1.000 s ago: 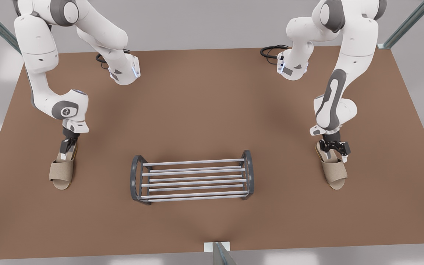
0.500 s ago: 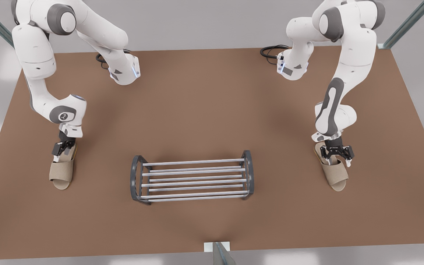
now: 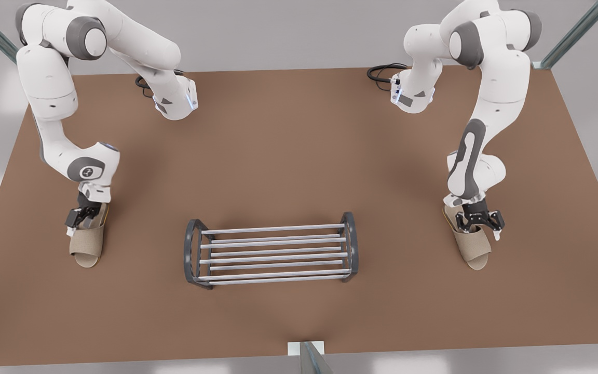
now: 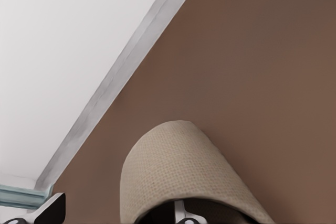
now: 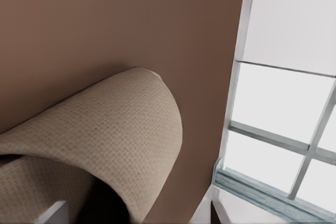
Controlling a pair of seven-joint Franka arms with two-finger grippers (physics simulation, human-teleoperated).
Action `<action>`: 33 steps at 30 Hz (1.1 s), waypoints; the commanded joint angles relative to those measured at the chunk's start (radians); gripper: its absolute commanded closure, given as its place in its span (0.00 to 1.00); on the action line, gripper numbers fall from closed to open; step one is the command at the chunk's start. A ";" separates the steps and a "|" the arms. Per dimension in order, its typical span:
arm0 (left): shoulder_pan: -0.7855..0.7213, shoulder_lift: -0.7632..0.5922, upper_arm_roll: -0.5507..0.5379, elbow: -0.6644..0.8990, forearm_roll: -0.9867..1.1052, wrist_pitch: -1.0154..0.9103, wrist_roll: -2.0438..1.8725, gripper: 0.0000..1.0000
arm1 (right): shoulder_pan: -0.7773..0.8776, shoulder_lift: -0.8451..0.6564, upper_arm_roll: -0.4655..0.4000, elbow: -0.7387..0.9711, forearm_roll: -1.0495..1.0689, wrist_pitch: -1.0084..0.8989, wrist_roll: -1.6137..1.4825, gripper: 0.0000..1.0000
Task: Place the right shoe on the shoe rack with the right arm, and place the left shoe on the shoe rack with the left arm
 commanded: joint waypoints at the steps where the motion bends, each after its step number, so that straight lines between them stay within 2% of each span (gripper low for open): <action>1: 0.001 0.008 -0.001 0.007 0.000 0.003 -0.085 0.11 | 0.000 0.001 -0.003 0.007 -0.474 -0.013 0.030 0.00; 3: 0.001 0.025 0.001 0.025 0.000 0.006 -0.085 0.20 | 0.003 0.022 -0.004 0.026 -0.474 -0.024 0.030 0.00; 5: -0.001 0.023 0.001 0.027 0.000 0.008 -0.085 0.37 | 0.008 0.044 -0.009 0.049 -0.473 -0.025 0.031 0.00; 9: -0.001 0.019 -0.001 0.027 0.000 0.014 -0.087 0.51 | 0.028 0.058 -0.026 0.072 -0.473 -0.025 0.036 0.00; 11: -0.001 0.011 0.001 0.027 0.000 0.025 -0.087 0.65 | 0.035 0.064 -0.026 0.075 -0.470 -0.024 0.036 0.00; 14: -0.002 0.008 0.001 0.027 0.000 0.032 -0.087 0.76 | 0.049 0.070 -0.026 0.075 -0.474 -0.024 0.036 0.00; 15: -0.002 -0.009 0.001 0.027 -0.002 0.041 -0.087 0.77 | 0.051 0.070 -0.026 0.079 -0.476 -0.024 0.034 0.11; 17: -0.006 -0.072 0.004 0.024 -0.002 0.089 -0.061 0.77 | 0.051 0.068 -0.026 0.092 -0.508 -0.021 0.036 0.20; 19: -0.007 -0.141 0.004 0.015 -0.003 0.094 0.010 0.78 | 0.051 0.068 -0.026 0.092 -0.508 -0.021 0.034 0.34; 20: -0.009 -0.181 0.004 0.012 -0.005 0.094 0.062 0.79 | 0.051 0.067 -0.026 0.092 -0.508 -0.021 0.034 0.37; 24: -0.048 -0.353 0.002 0.007 -0.015 0.091 0.216 0.79 | 0.055 0.061 -0.026 0.110 -0.550 -0.021 0.028 0.37; 28: -0.163 -0.400 0.005 0.044 -0.247 0.086 0.306 0.79 | 0.058 0.050 -0.026 0.112 -0.550 -0.021 0.007 0.39; 29: -0.194 -0.411 0.005 0.059 -0.357 0.081 0.382 0.79 | 0.058 0.050 -0.026 0.112 -0.550 -0.021 0.008 0.55; 31: -0.252 -0.443 -0.001 0.070 -0.620 0.009 0.673 0.79 | 0.058 0.050 -0.026 0.110 -0.548 -0.021 0.010 0.79; 33: -0.334 -0.451 -0.010 0.088 -0.776 -0.118 0.886 0.79 | 0.058 0.048 -0.026 0.110 -0.548 -0.021 0.010 0.79</action>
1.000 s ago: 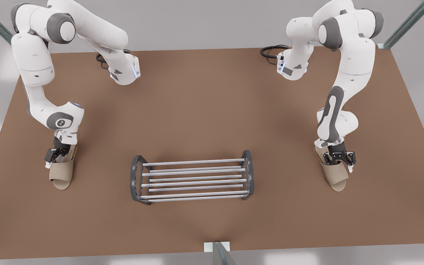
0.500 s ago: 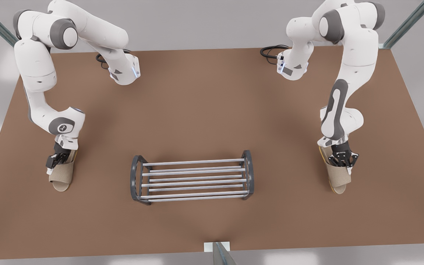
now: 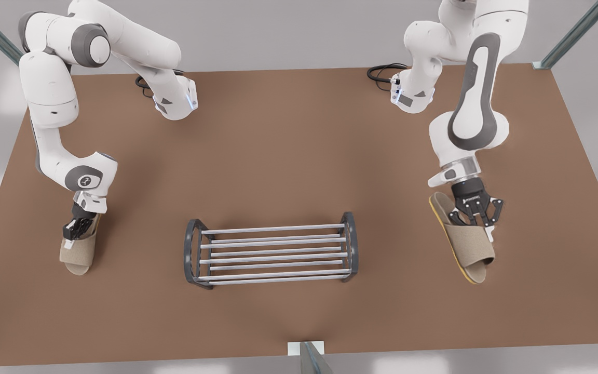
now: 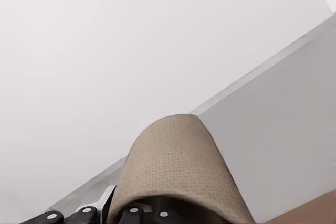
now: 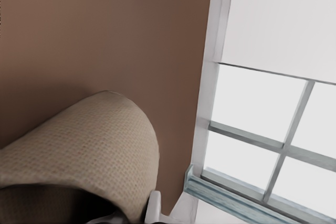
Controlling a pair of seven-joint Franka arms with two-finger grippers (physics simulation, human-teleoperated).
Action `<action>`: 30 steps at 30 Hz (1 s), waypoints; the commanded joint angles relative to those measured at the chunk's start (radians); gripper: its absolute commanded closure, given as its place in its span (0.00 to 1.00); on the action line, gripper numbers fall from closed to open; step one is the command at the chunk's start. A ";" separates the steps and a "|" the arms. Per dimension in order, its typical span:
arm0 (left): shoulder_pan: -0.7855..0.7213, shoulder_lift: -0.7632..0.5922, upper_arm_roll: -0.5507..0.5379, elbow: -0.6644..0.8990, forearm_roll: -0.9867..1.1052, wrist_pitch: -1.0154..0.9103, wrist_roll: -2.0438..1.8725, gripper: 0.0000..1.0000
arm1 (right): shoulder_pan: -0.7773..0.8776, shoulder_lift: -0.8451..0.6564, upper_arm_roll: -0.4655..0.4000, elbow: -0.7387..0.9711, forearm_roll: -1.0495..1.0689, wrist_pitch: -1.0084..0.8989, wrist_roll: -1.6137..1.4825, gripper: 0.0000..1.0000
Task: Place the right shoe on the shoe rack with the right arm, and place the left shoe on the shoe rack with the left arm
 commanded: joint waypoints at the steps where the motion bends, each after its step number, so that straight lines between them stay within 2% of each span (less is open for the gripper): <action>1: -0.073 -0.004 -0.021 0.017 -0.283 -0.199 0.730 0.79 | 0.000 -0.005 0.001 0.001 -0.548 0.001 -0.012 0.79; 4: -0.079 -0.007 -0.191 0.024 -0.456 -0.441 0.868 0.79 | 0.032 -0.072 0.003 -0.006 -0.543 0.013 -0.022 0.79; 6: -0.079 0.002 -0.277 0.042 -0.493 -0.564 0.901 0.79 | 0.054 -0.145 0.008 -0.011 -0.540 0.058 -0.018 0.79; 8: -0.081 0.038 -0.364 0.097 -0.520 -0.673 0.960 0.79 | 0.081 -0.264 0.063 -0.017 -0.539 0.188 0.070 0.79; 9: -0.084 0.055 -0.422 0.119 -0.534 -0.751 0.978 0.79 | 0.130 -0.306 0.064 -0.005 -0.487 0.260 0.079 0.79; 11: -0.133 0.084 -0.433 0.139 -0.537 -0.827 0.984 0.79 | 0.187 -0.372 0.075 0.013 -0.332 0.357 0.077 0.79; 12: -0.161 0.108 -0.433 0.157 -0.537 -0.859 0.984 0.79 | 0.221 -0.378 0.089 0.092 -0.263 0.479 0.073 0.79; 13: -0.184 0.148 -0.433 0.200 -0.533 -0.883 0.984 0.79 | 0.238 -0.392 0.100 0.107 -0.229 0.495 0.071 0.79; 15: -0.248 0.280 -0.432 0.350 -0.533 -0.972 0.997 0.79 | 0.244 -0.401 0.103 0.132 -0.224 0.538 0.071 0.79; 16: -0.267 0.332 -0.432 0.409 -0.533 -0.992 0.995 0.79 | 0.241 -0.381 0.101 0.196 -0.223 0.613 0.071 0.79; 18: -0.271 0.386 -0.433 0.470 -0.536 -1.015 0.995 0.79 | 0.239 -0.356 0.093 0.287 -0.209 0.731 0.073 0.79; 24: -0.339 0.538 -0.433 0.665 -0.551 -1.072 0.995 0.79 | 0.239 -0.327 0.097 0.293 -0.201 0.733 0.074 0.79; 30: -0.353 0.653 -0.429 0.718 -0.540 -1.075 0.997 0.79 | 0.239 -0.301 0.095 0.311 -0.186 0.731 0.073 0.79</action>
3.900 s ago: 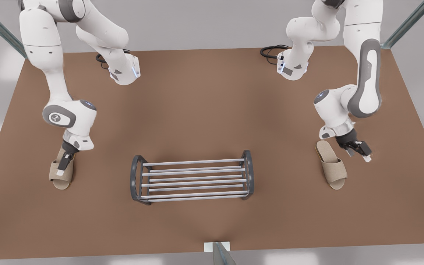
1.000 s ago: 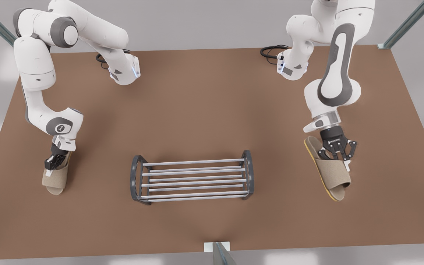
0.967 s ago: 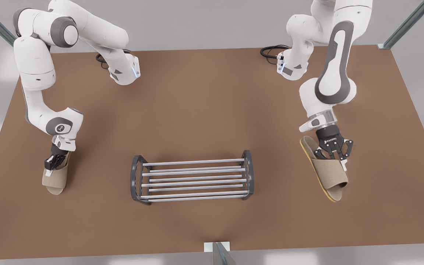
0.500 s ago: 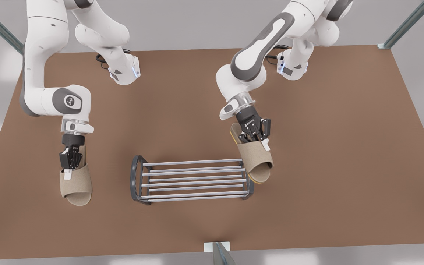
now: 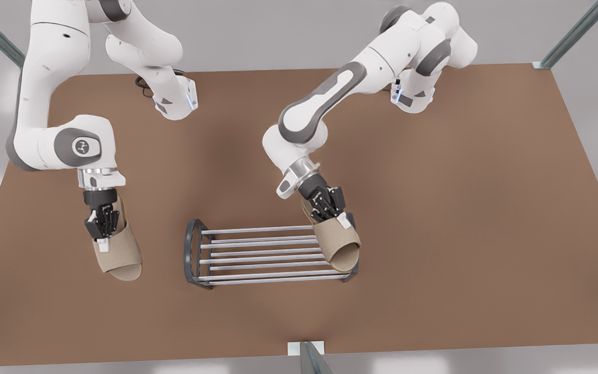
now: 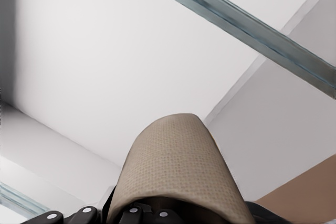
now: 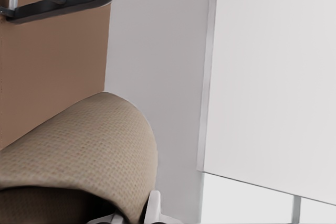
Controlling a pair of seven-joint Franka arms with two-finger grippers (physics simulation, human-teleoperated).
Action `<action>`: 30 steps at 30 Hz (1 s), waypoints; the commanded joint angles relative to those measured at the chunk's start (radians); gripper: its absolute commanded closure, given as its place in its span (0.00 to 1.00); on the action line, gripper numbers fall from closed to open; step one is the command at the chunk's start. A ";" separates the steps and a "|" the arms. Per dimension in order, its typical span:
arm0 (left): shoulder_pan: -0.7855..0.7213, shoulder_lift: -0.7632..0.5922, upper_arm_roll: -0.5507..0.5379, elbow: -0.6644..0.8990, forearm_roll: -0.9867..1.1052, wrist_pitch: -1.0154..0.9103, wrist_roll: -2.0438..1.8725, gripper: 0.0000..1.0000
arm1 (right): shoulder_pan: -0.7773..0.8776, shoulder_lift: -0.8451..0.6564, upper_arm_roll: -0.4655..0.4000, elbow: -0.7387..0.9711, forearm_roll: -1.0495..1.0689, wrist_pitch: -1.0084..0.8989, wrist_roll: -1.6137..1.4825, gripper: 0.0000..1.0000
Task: Place the right shoe on the shoe rack with the right arm, and place the left shoe on the shoe rack with the left arm
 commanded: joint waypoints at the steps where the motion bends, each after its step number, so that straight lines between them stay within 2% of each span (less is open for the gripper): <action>1: 0.000 0.038 0.001 0.038 -0.002 -0.031 0.205 0.79 | -0.002 0.009 0.001 0.004 -0.184 0.024 0.020 0.79; 3: -0.004 0.073 -0.004 0.092 -0.019 -0.032 0.205 0.79 | -0.001 0.004 -0.009 0.003 -0.184 0.025 0.020 0.79; 9: -0.039 0.130 -0.007 0.126 -0.010 -0.028 0.205 0.79 | -0.004 -0.005 -0.012 0.012 -0.184 0.054 0.023 0.79; 10: -0.039 0.142 -0.007 0.126 -0.005 -0.025 0.204 0.79 | 0.001 0.006 -0.022 0.078 -0.184 0.062 0.023 0.79; 12: -0.055 0.170 -0.005 0.156 -0.002 -0.011 0.205 0.79 | 0.006 0.012 -0.027 0.089 -0.183 0.091 0.028 0.79; 15: -0.061 0.245 -0.004 0.236 0.004 0.001 0.205 0.79 | 0.044 0.021 -0.022 0.087 -0.091 0.091 0.049 0.79; 16: -0.061 0.260 -0.002 0.258 0.005 0.004 0.205 0.74 | 0.058 0.013 -0.016 0.090 -0.091 0.094 0.049 0.79; 17: -0.061 0.273 -0.004 0.264 0.004 0.008 0.207 0.65 | 0.068 0.013 -0.016 0.089 -0.045 0.094 0.052 0.79; 18: -0.056 0.274 -0.002 0.264 0.002 0.014 0.205 0.35 | 0.070 0.013 -0.015 0.087 -0.036 0.128 0.054 0.79; 19: -0.047 0.274 -0.001 0.262 0.002 0.021 0.205 0.15 | 0.072 0.003 -0.015 0.096 0.004 0.179 0.054 0.79; 20: -0.044 0.279 0.002 0.262 0.001 0.034 0.204 0.00 | 0.072 0.000 -0.016 0.104 0.004 0.188 0.052 0.79; 30: -0.056 0.228 -0.005 0.195 -0.130 0.021 0.185 0.00 | 0.176 0.019 -0.019 0.185 0.070 0.235 0.065 0.79</action>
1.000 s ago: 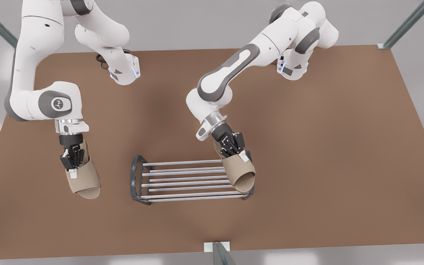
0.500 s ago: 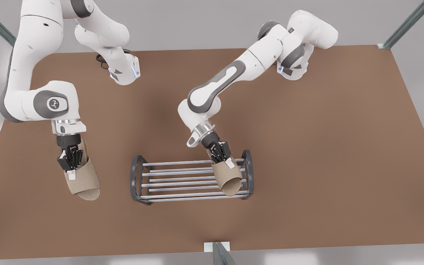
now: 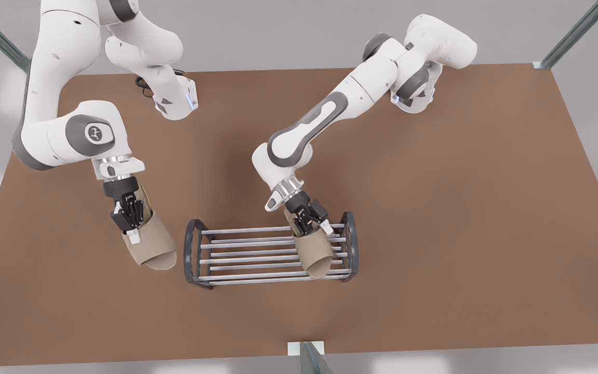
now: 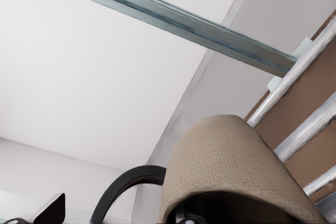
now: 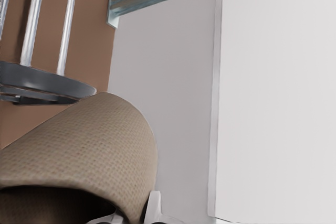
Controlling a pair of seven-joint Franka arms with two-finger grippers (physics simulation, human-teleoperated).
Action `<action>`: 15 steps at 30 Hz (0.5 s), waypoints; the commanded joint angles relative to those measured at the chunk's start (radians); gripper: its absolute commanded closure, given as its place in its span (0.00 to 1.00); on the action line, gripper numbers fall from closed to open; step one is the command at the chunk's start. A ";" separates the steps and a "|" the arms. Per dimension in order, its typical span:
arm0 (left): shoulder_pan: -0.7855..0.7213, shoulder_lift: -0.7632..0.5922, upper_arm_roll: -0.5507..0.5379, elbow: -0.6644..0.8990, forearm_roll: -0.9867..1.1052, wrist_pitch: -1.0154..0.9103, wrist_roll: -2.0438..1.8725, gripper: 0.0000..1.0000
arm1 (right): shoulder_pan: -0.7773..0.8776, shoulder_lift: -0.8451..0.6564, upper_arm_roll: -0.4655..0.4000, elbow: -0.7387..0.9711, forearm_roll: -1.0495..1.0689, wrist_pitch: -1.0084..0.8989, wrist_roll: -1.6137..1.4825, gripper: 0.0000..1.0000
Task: Place the right shoe on the shoe rack with the right arm, and place the left shoe on the shoe rack with the left arm
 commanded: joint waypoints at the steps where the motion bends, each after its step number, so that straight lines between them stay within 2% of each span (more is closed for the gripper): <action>1: -0.005 -0.017 -0.002 -0.026 -0.062 -0.011 0.022 0.00 | 0.040 0.011 0.000 0.015 0.048 0.016 0.020 0.79; 6: -0.040 -0.078 -0.003 -0.075 -0.154 -0.026 0.020 0.00 | 0.071 0.048 -0.005 0.058 0.106 0.013 0.027 0.79; 9: -0.105 -0.207 -0.003 -0.205 -0.278 -0.084 0.020 0.00 | 0.118 0.052 -0.006 0.057 0.140 -0.031 0.028 0.79; 12: -0.134 -0.388 0.006 -0.213 -0.620 -0.136 0.071 0.00 | 0.195 0.080 -0.035 0.057 0.144 -0.057 0.086 0.79; 13: -0.082 -0.421 0.034 -0.142 -0.777 -0.195 0.215 0.00 | 0.218 0.086 -0.037 0.057 0.189 -0.070 0.088 0.79; 15: 0.131 -0.429 0.054 0.010 -1.130 -0.227 0.243 0.00 | 0.281 0.111 -0.066 0.060 0.227 -0.088 0.093 0.79</action>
